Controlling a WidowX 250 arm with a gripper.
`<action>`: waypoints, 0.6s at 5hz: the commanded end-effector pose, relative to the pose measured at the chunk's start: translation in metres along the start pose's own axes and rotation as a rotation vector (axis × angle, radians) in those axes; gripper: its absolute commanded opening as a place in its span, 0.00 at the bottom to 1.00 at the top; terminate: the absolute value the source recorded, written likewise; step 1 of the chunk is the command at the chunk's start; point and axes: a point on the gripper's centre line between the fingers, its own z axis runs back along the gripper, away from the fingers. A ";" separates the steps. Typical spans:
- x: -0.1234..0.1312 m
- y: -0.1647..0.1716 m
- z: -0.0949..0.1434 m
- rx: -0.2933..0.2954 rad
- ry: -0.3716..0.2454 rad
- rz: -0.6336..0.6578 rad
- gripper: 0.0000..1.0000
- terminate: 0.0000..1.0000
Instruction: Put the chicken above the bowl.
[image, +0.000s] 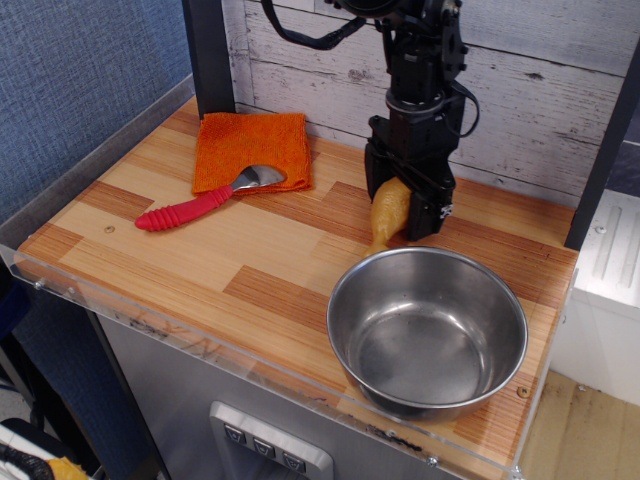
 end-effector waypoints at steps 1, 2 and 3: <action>-0.011 -0.002 0.042 0.042 -0.082 0.010 1.00 0.00; -0.015 0.007 0.077 0.050 -0.160 0.003 1.00 0.00; -0.021 0.010 0.113 0.091 -0.223 0.023 1.00 0.00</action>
